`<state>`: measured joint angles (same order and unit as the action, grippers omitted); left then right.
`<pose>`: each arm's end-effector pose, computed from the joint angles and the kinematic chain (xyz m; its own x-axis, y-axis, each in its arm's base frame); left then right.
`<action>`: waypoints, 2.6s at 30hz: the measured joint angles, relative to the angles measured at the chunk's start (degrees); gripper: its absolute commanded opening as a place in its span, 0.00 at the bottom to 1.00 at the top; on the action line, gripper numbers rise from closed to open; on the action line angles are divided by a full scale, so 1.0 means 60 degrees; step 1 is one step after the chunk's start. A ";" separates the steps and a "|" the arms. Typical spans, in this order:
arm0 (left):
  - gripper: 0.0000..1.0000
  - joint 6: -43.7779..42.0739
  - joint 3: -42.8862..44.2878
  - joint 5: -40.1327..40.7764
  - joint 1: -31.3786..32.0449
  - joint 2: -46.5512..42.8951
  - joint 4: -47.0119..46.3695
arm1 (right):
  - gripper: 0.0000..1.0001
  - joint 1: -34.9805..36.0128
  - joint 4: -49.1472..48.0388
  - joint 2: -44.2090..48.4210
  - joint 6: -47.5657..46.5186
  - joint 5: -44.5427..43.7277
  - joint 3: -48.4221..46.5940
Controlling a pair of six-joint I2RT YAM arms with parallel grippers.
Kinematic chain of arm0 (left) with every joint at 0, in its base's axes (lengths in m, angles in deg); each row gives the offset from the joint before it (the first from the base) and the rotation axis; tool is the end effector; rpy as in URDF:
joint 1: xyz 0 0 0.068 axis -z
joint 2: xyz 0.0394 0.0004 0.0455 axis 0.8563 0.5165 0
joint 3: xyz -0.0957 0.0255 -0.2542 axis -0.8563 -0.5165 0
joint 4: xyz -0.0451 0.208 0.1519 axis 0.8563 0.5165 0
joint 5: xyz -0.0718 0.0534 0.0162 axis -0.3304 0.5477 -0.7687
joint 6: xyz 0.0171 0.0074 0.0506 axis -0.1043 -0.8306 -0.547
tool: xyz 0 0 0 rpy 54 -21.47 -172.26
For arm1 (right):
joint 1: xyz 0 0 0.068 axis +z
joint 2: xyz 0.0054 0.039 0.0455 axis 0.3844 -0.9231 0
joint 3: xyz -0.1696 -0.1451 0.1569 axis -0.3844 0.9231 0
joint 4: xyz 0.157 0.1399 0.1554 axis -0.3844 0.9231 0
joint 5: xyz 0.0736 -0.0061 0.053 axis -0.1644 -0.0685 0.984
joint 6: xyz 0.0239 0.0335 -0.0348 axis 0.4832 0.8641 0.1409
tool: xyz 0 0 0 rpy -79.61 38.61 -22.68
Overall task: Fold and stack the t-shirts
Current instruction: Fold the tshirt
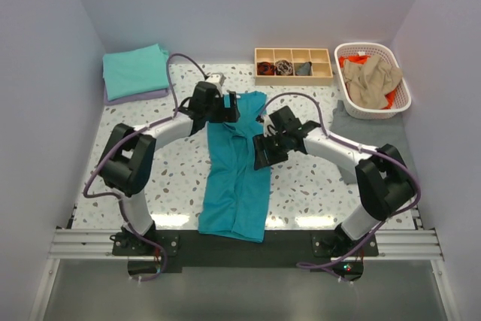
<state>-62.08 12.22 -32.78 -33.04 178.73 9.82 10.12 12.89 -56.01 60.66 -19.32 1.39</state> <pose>0.3645 -0.1777 0.2039 -0.6742 -0.1483 -0.7235 0.1854 0.9143 -0.3601 0.2658 0.1842 0.2002 -0.8789 -0.2529 -0.4045 -0.4190 0.8146 0.4011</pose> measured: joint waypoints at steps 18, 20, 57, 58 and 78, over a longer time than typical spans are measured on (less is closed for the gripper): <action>1.00 -0.0397 0.1840 -0.0969 -0.0306 0.2328 -0.0047 | 0.57 0.0958 -0.0127 0.0291 0.0397 -0.0084 0.1126; 1.00 -0.0404 0.1974 -0.1005 -0.0331 0.2605 -0.0022 | 0.57 0.1082 -0.0117 0.0291 0.0401 -0.0051 0.1177; 1.00 -0.1687 0.4488 -0.2197 -0.1122 0.3472 0.0659 | 0.58 0.1541 0.0922 0.0506 -0.0022 -0.3625 0.0288; 1.00 -0.1687 0.4226 -0.2197 -0.1122 0.2954 0.0601 | 0.58 0.1541 0.0936 0.0787 -0.0044 -0.3628 0.0204; 1.00 0.1446 -0.6951 -0.0525 0.2987 -0.7300 0.0146 | 0.58 0.1534 0.1410 0.4386 0.1231 -0.4018 0.2014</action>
<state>-53.40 -29.48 -35.93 -15.11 134.93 10.70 19.32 21.35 -29.69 68.04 -43.43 13.48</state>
